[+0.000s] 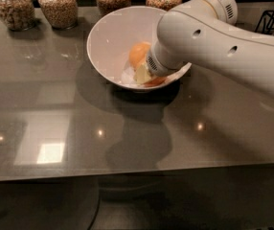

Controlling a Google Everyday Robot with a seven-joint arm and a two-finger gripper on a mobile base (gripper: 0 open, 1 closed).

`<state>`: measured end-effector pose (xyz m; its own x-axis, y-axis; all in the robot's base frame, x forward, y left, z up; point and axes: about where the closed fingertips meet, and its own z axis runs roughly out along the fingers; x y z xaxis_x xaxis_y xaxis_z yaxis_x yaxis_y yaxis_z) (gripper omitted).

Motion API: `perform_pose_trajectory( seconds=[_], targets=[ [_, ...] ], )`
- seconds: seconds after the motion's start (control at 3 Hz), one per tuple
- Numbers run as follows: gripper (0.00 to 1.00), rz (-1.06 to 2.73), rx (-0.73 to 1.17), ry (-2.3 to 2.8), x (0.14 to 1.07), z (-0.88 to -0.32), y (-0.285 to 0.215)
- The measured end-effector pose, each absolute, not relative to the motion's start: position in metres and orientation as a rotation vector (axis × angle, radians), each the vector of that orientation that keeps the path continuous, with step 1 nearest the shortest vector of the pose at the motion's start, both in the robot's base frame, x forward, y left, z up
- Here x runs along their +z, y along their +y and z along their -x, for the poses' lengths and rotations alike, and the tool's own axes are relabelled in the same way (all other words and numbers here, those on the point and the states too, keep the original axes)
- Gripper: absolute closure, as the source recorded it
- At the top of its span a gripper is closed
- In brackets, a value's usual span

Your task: Pick orange from white bowl

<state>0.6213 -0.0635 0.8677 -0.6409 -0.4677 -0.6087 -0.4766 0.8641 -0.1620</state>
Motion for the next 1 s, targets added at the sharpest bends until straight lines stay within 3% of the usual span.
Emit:
perform_pose_trajectory(
  seconds=[0.33, 1.0],
  targets=[
    [1.0, 0.708, 0.021, 2.316, 0.888, -0.618, -0.062],
    [1.0, 0.795, 0.055, 2.208, 0.946, -0.601, -0.055]
  ],
)
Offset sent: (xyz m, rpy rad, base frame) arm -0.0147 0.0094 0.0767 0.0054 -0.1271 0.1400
